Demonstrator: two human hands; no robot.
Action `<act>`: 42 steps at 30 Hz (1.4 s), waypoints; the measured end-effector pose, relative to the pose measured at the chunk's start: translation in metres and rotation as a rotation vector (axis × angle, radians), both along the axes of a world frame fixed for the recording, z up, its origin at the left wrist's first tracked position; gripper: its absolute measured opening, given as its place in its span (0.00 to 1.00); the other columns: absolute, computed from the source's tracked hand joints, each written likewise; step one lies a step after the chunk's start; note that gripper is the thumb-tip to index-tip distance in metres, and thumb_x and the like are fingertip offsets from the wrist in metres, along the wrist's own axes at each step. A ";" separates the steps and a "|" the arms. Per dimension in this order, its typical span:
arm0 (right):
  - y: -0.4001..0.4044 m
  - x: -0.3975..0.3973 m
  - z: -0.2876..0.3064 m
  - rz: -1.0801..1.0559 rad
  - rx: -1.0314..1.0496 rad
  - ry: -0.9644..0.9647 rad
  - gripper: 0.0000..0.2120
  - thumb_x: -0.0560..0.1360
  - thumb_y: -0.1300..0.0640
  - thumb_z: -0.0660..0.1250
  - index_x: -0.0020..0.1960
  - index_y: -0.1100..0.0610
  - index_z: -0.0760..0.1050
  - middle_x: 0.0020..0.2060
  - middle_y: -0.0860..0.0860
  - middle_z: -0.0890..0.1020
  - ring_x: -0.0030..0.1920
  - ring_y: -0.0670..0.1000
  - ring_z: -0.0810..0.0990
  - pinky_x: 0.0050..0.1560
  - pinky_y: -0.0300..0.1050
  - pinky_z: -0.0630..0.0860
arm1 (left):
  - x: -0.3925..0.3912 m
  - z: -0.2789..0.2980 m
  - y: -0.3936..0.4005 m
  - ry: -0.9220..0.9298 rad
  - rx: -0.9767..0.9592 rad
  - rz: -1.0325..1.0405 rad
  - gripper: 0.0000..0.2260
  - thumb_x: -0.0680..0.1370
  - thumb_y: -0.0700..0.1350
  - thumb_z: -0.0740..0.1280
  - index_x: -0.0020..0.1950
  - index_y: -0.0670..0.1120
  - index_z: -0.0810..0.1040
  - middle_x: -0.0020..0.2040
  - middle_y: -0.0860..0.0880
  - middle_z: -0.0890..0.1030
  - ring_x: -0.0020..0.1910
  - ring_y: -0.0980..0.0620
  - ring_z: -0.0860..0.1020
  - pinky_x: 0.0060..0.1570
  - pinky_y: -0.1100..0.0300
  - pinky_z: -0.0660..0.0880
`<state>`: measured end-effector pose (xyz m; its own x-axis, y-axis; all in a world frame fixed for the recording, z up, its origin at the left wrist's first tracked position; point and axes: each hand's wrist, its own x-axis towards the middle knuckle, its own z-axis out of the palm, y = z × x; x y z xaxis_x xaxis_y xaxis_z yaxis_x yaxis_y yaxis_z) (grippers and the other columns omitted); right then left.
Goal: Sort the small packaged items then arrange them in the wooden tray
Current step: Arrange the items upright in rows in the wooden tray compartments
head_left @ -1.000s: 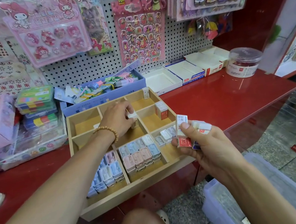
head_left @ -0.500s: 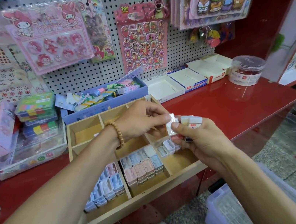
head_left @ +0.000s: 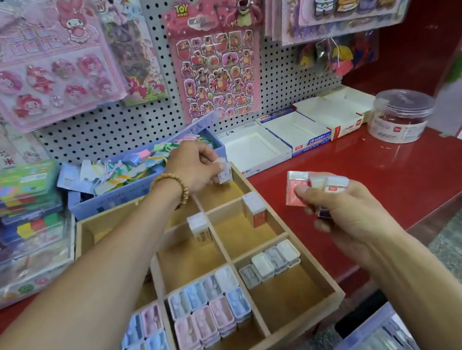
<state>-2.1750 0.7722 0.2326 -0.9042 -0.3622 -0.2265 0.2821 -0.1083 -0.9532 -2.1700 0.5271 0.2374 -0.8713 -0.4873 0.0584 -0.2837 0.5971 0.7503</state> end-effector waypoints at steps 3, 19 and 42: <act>0.000 -0.009 -0.005 0.031 -0.025 0.001 0.06 0.75 0.66 0.70 0.51 0.60 0.79 0.30 0.51 0.79 0.27 0.44 0.73 0.22 0.36 0.62 | -0.015 -0.013 -0.002 -0.044 -0.055 0.027 0.07 0.73 0.40 0.74 0.41 0.47 0.77 0.40 0.46 0.84 0.38 0.50 0.84 0.49 0.51 0.81; 0.003 -0.017 -0.013 0.117 -0.089 0.033 0.07 0.75 0.65 0.71 0.52 0.60 0.80 0.34 0.55 0.77 0.31 0.48 0.73 0.28 0.39 0.70 | -0.021 -0.012 0.013 -0.046 -0.344 0.091 0.04 0.74 0.47 0.72 0.44 0.47 0.80 0.42 0.51 0.80 0.45 0.50 0.79 0.48 0.56 0.77; 0.049 0.029 -0.007 -0.035 -0.349 -0.364 0.12 0.79 0.63 0.54 0.55 0.66 0.73 0.37 0.59 0.80 0.31 0.53 0.79 0.27 0.40 0.75 | 0.045 -0.001 0.084 -0.125 -0.186 -0.181 0.06 0.73 0.42 0.74 0.41 0.49 0.78 0.40 0.52 0.79 0.37 0.58 0.76 0.35 0.69 0.71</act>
